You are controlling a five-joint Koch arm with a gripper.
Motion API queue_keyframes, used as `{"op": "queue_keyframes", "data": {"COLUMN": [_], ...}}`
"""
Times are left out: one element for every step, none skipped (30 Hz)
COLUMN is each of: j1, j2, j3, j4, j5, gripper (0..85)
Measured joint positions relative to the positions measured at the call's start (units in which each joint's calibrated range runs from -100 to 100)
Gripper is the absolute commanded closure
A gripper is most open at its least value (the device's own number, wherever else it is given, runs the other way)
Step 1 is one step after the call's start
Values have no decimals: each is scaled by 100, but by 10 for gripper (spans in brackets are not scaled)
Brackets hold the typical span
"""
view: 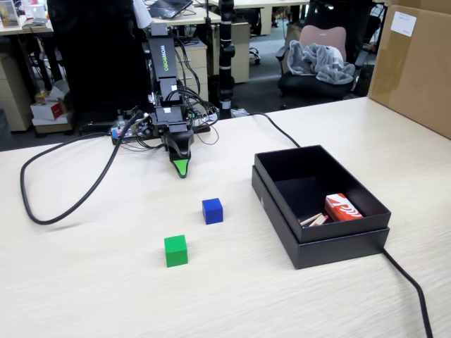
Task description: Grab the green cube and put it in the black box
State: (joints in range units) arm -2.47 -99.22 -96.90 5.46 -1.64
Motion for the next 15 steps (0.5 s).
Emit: {"op": "queue_keyframes", "data": {"j1": [5, 15, 24, 34, 39, 44, 44, 44, 44, 44, 44, 44, 44, 44, 44], "j2": [0, 0, 0, 0, 0, 0, 0, 0, 0, 0, 0, 0, 0, 0, 0], "j3": [0, 0, 0, 0, 0, -9, 0, -9, 0, -9, -9, -9, 0, -9, -9], "j4": [0, 0, 0, 0, 0, 0, 0, -8, -8, -8, -8, -15, -15, -15, -15], "j5": [0, -5, -10, -20, -20, -20, -20, -20, -20, -20, -20, -20, -20, -20, -20], "gripper": [371, 371, 371, 371, 370, 370, 368, 368, 370, 370, 370, 371, 371, 372, 372]}}
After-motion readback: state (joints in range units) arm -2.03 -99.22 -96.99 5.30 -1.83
